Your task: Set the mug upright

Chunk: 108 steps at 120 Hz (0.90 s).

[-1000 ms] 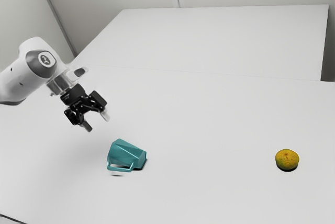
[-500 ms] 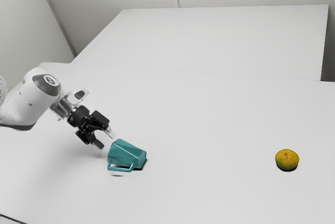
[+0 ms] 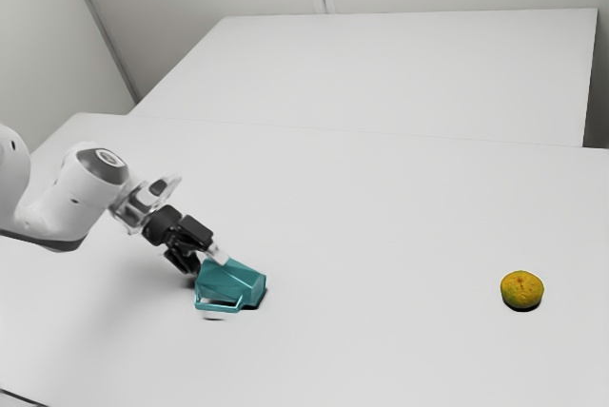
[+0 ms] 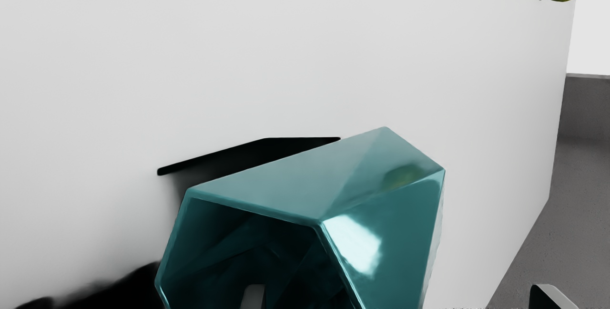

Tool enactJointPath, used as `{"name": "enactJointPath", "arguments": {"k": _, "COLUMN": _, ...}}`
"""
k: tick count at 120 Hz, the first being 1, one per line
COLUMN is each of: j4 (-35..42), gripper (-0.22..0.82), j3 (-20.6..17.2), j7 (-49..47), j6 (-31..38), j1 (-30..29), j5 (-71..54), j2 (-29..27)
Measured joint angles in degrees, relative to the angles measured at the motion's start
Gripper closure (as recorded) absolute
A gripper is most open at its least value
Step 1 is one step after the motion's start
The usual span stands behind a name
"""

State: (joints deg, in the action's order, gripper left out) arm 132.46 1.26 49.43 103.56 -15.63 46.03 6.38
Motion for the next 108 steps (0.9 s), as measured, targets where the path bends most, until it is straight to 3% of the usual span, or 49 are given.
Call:
{"name": "enactJointPath", "arguments": {"k": 32, "j4": 0.6, "gripper": 0.19, "j3": -0.3, "j7": 4.2, "j6": -2.5, "j1": -0.9, "j5": 1.7, "j2": 0.6}}
{"name": "enactJointPath", "arguments": {"k": 74, "j4": 0.5, "gripper": 0.64, "j3": -0.3, "j7": 7.7, "j6": -4.2, "j1": -0.9, "j5": 1.9, "j2": 0.7}}
{"name": "enactJointPath", "arguments": {"k": 108, "j4": -0.2, "gripper": 0.75, "j3": -1.0, "j7": 9.4, "j6": -3.9, "j1": -0.6, "j5": 1.8, "j2": 0.1}}
